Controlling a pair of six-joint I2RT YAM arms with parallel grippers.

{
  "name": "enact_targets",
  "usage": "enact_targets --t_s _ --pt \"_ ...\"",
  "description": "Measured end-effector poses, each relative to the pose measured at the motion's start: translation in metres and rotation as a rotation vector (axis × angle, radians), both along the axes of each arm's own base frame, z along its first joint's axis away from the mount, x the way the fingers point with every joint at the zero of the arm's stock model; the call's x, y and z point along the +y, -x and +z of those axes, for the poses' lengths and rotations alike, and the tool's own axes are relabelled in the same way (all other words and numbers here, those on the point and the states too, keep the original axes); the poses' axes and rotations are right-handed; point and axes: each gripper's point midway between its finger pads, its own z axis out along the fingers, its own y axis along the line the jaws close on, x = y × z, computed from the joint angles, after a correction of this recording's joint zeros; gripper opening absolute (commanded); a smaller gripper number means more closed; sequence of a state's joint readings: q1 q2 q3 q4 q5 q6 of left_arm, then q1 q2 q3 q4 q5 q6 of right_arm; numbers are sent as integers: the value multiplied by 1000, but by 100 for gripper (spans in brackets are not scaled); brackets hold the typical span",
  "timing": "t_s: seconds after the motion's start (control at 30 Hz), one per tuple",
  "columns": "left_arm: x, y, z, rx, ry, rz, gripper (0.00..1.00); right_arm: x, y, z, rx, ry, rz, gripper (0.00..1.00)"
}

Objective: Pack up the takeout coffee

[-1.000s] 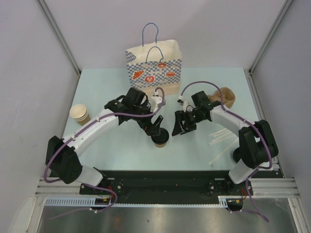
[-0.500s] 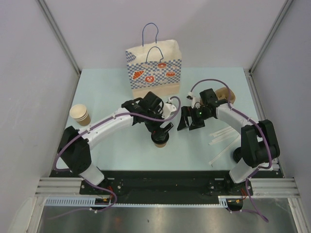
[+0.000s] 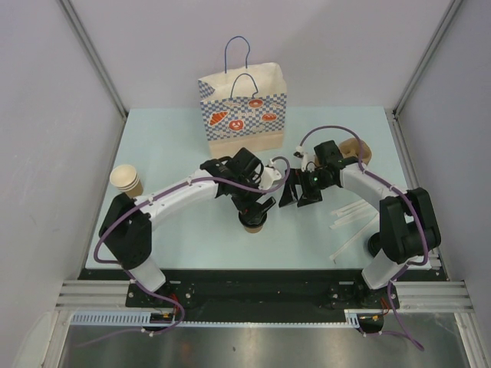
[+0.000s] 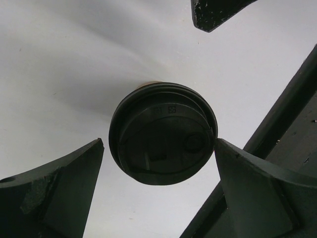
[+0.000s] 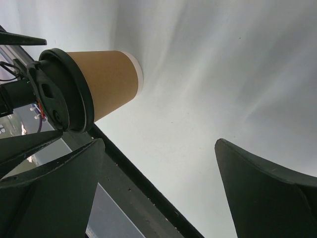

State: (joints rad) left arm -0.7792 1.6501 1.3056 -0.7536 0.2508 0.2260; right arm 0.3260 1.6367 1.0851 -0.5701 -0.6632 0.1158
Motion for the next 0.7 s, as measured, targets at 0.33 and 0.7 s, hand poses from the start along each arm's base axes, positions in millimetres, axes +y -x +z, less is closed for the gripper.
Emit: enact_targets --t_s 0.33,0.7 --pt "-1 0 -5 -1 -15 -1 86 0 0 -2 6 0 1 100" --pt "14 -4 -3 7 -39 34 55 0 0 -1 7 -2 0 100"
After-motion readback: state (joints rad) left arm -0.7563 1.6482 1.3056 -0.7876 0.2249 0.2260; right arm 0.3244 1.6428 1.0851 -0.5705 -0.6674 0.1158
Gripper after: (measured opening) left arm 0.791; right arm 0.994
